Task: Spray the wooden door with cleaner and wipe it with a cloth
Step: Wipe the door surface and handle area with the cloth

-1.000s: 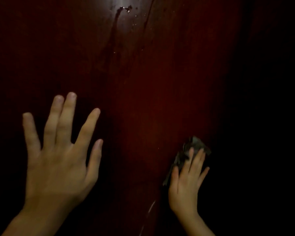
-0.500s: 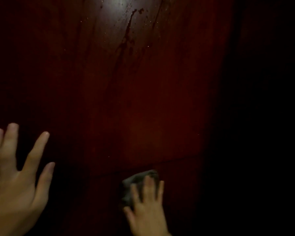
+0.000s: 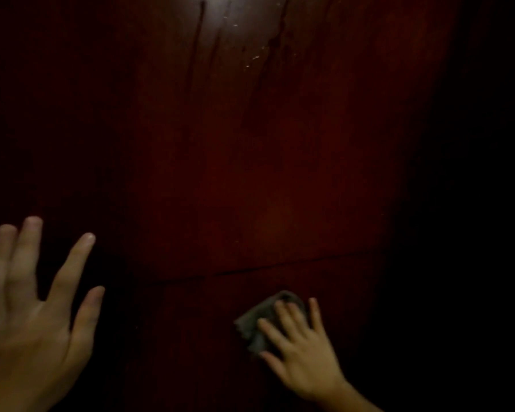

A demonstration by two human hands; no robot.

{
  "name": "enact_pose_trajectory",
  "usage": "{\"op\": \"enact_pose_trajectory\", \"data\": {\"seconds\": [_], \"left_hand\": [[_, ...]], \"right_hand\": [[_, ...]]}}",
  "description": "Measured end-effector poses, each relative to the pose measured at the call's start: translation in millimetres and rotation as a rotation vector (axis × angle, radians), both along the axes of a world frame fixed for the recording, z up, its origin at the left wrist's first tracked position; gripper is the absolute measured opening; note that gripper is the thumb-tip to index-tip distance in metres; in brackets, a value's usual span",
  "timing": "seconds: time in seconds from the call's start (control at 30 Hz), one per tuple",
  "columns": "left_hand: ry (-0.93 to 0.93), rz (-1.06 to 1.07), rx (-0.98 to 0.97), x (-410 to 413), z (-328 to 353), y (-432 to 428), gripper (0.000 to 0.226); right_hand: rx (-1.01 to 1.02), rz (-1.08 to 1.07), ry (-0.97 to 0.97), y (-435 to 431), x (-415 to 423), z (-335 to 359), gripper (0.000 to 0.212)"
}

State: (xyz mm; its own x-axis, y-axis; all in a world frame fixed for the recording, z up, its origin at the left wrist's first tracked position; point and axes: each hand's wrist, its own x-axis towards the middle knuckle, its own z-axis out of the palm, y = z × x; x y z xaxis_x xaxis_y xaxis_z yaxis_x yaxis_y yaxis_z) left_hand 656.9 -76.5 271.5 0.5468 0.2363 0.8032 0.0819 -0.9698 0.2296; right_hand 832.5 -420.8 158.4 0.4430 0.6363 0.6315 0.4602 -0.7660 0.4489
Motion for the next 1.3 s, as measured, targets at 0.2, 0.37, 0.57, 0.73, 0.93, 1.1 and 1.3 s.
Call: {"op": "enact_pose_trajectory", "data": {"seconds": [0.2, 0.37, 0.57, 0.73, 0.93, 1.1, 1.3], "left_hand": [[-0.060, -0.051, -0.048, -15, -29, 32, 0.069], [-0.166, 0.006, 0.017, -29, -32, 50, 0.061], [-0.257, 0.048, 0.186, -26, -35, 52, 0.057], [-0.300, 0.126, 0.093, -21, -34, 30, 0.058], [-0.293, 0.183, 0.126, -20, -34, 25, 0.059], [-0.269, 0.204, 0.169, -22, -35, 27, 0.062], [-0.313, 0.175, 0.176, -22, -33, 26, 0.057]], "right_hand": [[0.081, -0.143, 0.116, -5, 4, -12, 0.066], [0.005, 0.207, -0.078, 142, -73, 9, 0.068], [-0.029, 0.370, -0.092, 223, -127, 14, 0.079], [-0.126, 0.284, -0.107, 143, -77, 19, 0.070], [-0.106, -0.149, 0.187, 17, -21, 26, 0.060], [-0.009, -0.072, 0.092, 58, -40, 16, 0.062], [-0.041, 0.383, -0.025, 213, -126, 17, 0.072]]}}
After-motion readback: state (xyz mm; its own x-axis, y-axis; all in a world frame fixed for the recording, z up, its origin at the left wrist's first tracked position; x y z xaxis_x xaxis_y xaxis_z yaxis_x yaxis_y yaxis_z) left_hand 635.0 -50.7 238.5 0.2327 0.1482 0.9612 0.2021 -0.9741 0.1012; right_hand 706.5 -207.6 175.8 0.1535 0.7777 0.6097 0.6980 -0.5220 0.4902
